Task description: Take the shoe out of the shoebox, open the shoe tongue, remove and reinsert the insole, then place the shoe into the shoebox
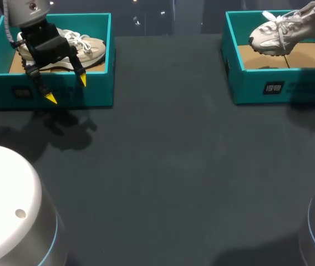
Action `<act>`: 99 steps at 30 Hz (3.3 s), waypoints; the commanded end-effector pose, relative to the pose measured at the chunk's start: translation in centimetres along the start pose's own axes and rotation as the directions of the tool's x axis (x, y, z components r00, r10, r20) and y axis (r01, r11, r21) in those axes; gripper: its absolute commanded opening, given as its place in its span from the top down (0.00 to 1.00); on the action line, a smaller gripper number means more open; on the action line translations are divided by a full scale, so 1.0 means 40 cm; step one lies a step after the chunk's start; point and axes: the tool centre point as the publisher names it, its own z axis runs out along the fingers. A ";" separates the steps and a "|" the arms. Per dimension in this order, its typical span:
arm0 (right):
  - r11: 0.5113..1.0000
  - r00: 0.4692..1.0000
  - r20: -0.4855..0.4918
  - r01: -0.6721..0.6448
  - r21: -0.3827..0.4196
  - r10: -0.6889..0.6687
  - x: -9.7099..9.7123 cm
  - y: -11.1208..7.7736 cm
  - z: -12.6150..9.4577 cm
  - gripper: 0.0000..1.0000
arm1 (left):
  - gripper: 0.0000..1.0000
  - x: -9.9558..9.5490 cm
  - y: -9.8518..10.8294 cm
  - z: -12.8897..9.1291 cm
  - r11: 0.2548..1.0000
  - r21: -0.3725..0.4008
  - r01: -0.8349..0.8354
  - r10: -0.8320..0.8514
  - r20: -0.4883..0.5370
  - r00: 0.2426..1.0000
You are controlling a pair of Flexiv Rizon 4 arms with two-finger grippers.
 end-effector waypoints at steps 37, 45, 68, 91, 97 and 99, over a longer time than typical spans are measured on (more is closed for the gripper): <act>0.993 0.994 0.030 -0.104 0.063 0.103 0.056 -0.126 0.155 1.00 | 0.00 0.001 0.000 -0.001 1.000 -0.002 0.000 0.000 -0.001 1.000; 0.993 0.997 0.011 -0.072 0.088 0.072 0.060 -0.168 0.177 1.00 | 0.00 0.001 0.000 -0.001 1.000 -0.002 0.000 0.000 -0.001 1.000; 0.993 0.999 -0.050 0.001 0.120 0.005 0.141 -0.223 0.239 1.00 | 0.00 0.001 0.000 -0.001 1.000 -0.002 0.000 0.000 -0.001 1.000; 0.984 0.996 -0.072 -0.045 0.173 0.058 0.149 -0.210 0.321 1.00 | 0.00 0.001 0.000 -0.001 1.000 -0.002 0.000 0.000 -0.001 1.000; 0.983 0.996 -0.083 -0.022 0.180 0.037 0.157 -0.215 0.345 1.00 | 0.00 0.001 0.000 -0.001 1.000 -0.002 0.000 0.000 -0.001 1.000; 0.984 0.995 -0.096 -0.014 0.180 0.031 0.158 -0.218 0.351 1.00 | 0.00 0.001 0.000 -0.001 1.000 -0.002 0.000 0.000 -0.001 1.000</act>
